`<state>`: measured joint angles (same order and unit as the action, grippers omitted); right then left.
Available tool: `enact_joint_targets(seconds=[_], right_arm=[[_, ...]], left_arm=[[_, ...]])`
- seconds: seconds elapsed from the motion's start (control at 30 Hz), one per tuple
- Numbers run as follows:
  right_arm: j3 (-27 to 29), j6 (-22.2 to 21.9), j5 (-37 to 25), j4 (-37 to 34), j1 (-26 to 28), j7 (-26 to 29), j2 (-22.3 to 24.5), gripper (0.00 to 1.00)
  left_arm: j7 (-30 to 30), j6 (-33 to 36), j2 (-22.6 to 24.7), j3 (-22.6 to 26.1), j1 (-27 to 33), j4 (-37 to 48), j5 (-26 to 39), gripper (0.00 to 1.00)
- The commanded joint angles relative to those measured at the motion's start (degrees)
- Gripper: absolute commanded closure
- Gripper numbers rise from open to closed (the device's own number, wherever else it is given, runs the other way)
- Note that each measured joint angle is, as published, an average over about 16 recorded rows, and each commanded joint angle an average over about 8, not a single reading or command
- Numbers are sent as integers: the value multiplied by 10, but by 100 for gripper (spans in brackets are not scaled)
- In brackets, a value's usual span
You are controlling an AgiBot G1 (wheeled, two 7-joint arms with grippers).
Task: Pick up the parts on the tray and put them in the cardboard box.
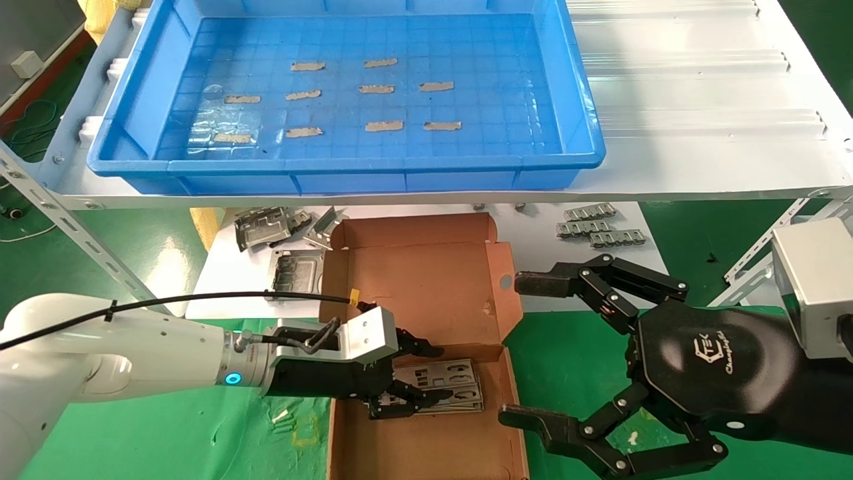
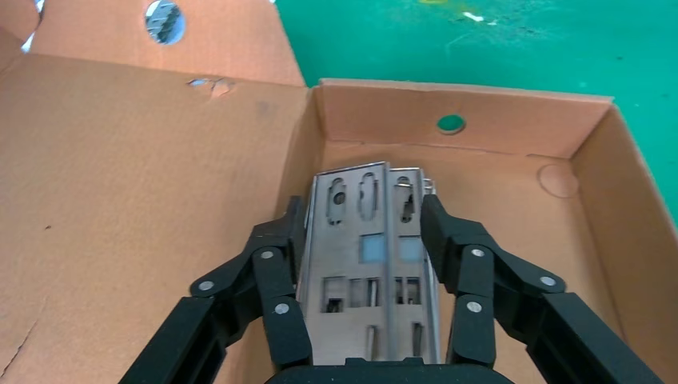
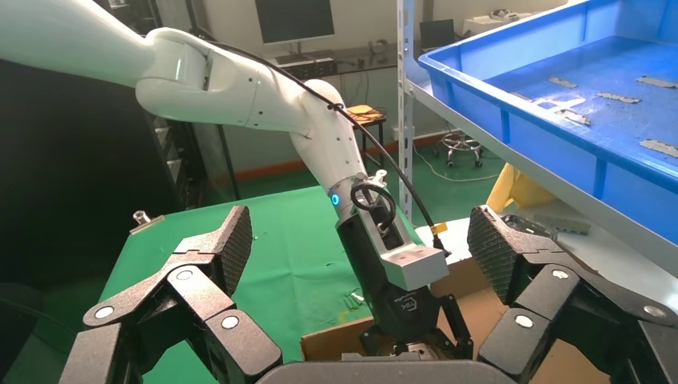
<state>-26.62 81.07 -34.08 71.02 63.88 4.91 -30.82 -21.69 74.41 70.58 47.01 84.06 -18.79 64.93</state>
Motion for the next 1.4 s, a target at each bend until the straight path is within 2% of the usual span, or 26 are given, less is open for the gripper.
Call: enact_joint_targets(seconds=[0.03,0.3,0.6,1.07,1.4], right_arm=[[0,0,0,0,0,0,0,0],[0,0,0,0,0,0,0,0],[0,0,0,0,0,0,0,0],[0,0,0,0,0,0,0,0],[0,0,0,0,0,0,0,0]], left_arm=[[-2,7,2,2,4,8,1,0],[7,80,-19,-8,11,6,-22,0],[24,177,-58,-32,-22,-32,-90,0],[29,175,-63,-37,-28,-42,-96,0],[71,166,-105,-76,-56,-114,-115,0]])
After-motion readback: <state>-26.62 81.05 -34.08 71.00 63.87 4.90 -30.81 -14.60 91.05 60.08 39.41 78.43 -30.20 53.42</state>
